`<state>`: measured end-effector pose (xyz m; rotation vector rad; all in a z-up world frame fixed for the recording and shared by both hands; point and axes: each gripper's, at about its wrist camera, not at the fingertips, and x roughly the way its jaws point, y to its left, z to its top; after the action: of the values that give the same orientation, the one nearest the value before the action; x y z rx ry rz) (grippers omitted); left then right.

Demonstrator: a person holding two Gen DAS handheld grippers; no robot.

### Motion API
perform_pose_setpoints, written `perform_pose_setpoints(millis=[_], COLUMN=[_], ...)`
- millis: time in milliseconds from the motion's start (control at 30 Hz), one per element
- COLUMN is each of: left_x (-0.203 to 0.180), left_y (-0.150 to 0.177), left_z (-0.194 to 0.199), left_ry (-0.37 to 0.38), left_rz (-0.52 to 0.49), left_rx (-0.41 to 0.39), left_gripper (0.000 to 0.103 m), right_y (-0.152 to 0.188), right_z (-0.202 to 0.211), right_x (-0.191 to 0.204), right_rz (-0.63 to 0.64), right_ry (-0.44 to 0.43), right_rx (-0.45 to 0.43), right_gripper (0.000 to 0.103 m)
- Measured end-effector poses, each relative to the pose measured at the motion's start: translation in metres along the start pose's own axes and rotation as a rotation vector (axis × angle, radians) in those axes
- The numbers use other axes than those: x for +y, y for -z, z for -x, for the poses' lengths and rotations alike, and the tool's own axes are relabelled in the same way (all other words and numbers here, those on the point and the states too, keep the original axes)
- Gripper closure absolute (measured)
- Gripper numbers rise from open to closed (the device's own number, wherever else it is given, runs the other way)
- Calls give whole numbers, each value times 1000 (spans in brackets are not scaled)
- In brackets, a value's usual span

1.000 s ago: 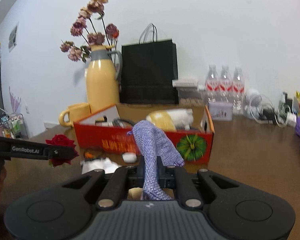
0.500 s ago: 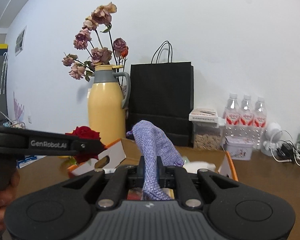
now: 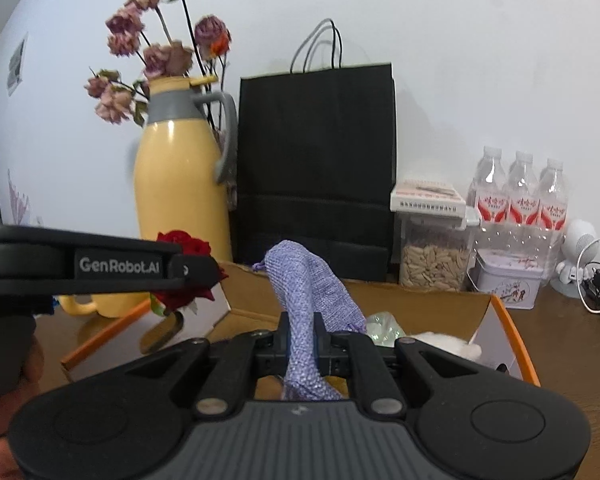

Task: Organize objects
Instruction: 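Carry the purple bag and red rose into the box and open both grippers, then withdraw both grippers from the box toward the table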

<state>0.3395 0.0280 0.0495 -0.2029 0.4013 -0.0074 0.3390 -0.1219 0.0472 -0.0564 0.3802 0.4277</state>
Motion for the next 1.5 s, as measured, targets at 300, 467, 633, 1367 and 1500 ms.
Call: perform_pose_setpoints(millis=[300, 467, 633, 1367, 1500], left_x=[-1, -3, -6, -8, -8], left_y=[9, 7, 7, 20, 33], left_z=[-2, 2, 3, 80, 99], left_ry=[-17, -50, -50, -4, 9], left_rz=[-31, -43, -46, -73, -78], left_rx=[23, -7, 7, -59, -32], left_gripper=[27, 0, 0, 0, 0], right_y=[6, 5, 6, 32, 45], right_z=[-2, 1, 1, 77, 102], right_x=[-1, -6, -9, -15, -18], right_rz=[24, 6, -5, 74, 83], right_ry=[26, 56, 48, 70, 53], right_rx=[46, 50, 57, 35, 56], right_gripper=[68, 1, 1, 0, 0])
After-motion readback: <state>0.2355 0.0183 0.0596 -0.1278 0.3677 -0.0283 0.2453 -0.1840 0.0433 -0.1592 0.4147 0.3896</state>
